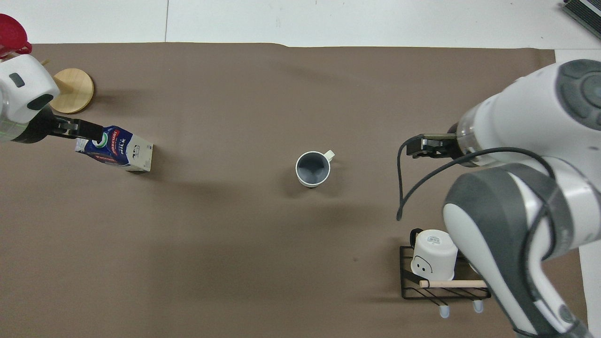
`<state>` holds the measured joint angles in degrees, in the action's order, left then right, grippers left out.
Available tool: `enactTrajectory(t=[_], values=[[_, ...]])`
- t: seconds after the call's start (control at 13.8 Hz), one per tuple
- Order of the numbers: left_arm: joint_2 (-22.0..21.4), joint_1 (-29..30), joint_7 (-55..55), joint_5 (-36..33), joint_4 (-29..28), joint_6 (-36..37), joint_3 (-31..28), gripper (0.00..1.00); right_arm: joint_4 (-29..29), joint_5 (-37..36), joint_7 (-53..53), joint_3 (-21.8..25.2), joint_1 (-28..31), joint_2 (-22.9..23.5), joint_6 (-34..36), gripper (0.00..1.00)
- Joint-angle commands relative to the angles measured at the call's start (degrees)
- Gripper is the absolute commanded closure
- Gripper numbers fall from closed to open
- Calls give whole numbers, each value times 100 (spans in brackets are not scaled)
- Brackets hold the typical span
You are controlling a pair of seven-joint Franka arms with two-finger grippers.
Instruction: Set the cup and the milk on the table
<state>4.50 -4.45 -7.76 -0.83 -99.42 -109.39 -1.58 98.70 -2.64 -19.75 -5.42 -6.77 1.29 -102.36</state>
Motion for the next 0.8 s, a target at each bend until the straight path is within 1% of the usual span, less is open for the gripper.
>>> enactTrajectory(t=[0.0,0.15,0.36,0.51,0.73], values=[[69,85,-85,57,-226,-362,44,0,36,158,94,-29,237,-392,269,0],[86,85,-85,57,-446,-661,44,0,-95,158,76,-20,326,-515,453,0],[244,85,-85,57,-561,-943,44,0,-543,149,68,41,370,-551,813,0],[297,76,-85,57,-587,-979,44,0,-772,158,76,207,379,-551,1060,0],[280,59,-59,57,-675,-926,44,0,-843,149,94,567,379,-779,1201,0]])
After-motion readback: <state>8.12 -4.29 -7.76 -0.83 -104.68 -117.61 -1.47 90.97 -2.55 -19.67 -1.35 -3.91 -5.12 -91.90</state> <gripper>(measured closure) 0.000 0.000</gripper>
